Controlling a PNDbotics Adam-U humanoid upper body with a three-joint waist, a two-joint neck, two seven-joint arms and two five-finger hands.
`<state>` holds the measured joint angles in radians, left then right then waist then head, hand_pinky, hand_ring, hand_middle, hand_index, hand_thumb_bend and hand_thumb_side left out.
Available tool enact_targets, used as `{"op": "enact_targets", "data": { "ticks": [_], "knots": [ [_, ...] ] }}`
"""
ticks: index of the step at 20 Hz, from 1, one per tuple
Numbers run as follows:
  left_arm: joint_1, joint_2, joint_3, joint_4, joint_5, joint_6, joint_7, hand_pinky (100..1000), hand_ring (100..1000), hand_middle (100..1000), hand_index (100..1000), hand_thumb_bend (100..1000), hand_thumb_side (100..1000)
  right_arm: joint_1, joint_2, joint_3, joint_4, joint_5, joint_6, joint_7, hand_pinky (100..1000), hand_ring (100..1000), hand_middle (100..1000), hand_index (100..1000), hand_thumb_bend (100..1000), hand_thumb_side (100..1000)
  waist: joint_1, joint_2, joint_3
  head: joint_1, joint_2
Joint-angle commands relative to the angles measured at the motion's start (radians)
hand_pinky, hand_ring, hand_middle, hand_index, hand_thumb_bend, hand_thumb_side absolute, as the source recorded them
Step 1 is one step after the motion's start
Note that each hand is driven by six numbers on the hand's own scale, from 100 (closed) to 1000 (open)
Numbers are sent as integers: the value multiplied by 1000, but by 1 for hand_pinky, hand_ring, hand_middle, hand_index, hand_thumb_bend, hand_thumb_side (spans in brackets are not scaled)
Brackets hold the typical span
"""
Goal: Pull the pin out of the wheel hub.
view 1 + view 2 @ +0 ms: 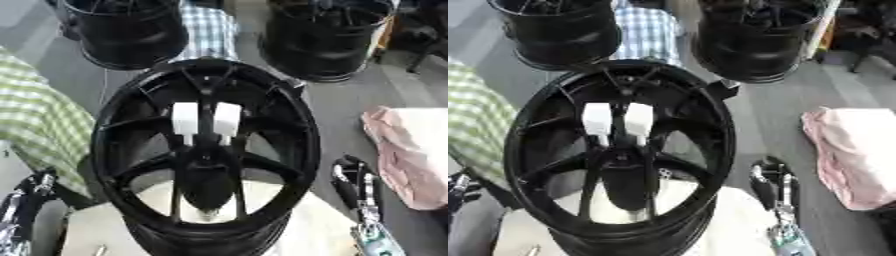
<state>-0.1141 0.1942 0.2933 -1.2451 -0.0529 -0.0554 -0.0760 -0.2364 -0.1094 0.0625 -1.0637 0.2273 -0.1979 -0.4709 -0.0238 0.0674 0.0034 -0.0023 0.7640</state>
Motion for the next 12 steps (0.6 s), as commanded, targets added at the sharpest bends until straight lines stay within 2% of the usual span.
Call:
{"op": "enact_targets", "data": {
  "ticks": [1, 7, 12],
  "knots": [
    [-9, 14, 3, -12, 4, -1, 1, 732, 714, 686, 783, 213, 613, -9, -5, 2, -10, 8, -1, 0, 757, 645, 619, 806, 100, 541, 4, -17, -2, -1, 6],
    [-3, 27, 13, -37, 23, 2, 1, 733, 718, 689, 785, 220, 621, -9, -5, 2, -8, 7, -1, 0, 757, 645, 619, 806, 100, 542, 5, -16, -4, -10, 6],
    [-21, 158, 39, -115, 19, -22, -6, 739, 722, 696, 792, 230, 639, -5, -9, 0, -11, 9, -3, -3, 757, 645, 619, 806, 100, 542, 12, -16, -3, -16, 4]
  ]
}}
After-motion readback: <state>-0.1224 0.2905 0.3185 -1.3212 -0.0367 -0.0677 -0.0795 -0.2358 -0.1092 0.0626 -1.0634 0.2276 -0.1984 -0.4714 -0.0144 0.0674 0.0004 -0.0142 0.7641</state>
